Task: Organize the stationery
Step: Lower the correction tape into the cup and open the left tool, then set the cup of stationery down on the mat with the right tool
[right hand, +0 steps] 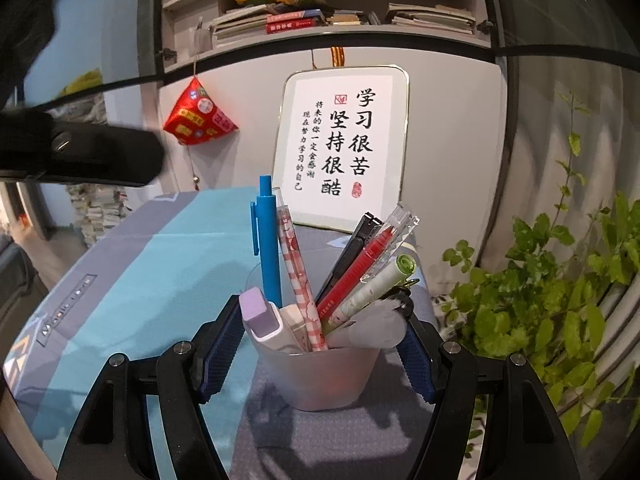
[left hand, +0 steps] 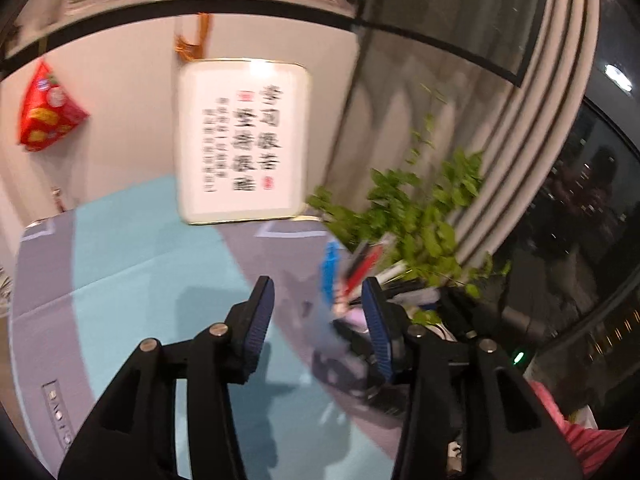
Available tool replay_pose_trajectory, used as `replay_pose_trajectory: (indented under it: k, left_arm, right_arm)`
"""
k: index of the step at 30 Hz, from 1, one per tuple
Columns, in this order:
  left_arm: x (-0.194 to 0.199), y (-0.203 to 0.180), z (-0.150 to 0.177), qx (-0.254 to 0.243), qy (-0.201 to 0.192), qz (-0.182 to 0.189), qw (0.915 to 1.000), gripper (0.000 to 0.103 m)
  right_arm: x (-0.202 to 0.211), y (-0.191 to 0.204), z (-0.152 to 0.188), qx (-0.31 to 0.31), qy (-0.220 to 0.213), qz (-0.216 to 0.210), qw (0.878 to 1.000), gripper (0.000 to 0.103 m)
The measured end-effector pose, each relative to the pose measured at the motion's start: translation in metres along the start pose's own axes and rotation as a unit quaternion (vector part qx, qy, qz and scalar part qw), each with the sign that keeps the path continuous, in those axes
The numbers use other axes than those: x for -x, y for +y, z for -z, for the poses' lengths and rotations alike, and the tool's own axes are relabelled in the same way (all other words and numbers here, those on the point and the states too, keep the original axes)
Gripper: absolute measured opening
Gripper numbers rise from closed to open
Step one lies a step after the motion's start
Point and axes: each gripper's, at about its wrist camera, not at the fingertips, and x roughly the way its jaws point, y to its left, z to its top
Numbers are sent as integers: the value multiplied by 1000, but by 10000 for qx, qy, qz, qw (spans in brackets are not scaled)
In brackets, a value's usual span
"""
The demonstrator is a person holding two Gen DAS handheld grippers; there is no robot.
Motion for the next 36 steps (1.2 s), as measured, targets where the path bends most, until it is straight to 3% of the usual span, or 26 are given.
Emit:
replay_pose_trajectory:
  k: [18,23,27,29,36]
  left_arm:
    - [49,101,67,1428,-247,-410,9886,44]
    - [49,115,77,1639,-192,-455,9852,44]
    - [50,115,84,1688,-239,-388,9846,44]
    - [51,116,87,1693,-256,-354,9846,44]
    - [46,123,89,1783,-221,-279,9833,44]
  right_arm:
    - [5,15,-1,240,71,231,9994,71]
    - [3,6,-2,90,85,119,9999,72]
    - [2,11,-7,336,117,178,9992,74]
    - [4,14,-10,461,59,244,9986,82]
    - [-7,24,-13,843,226,373,9955,82]
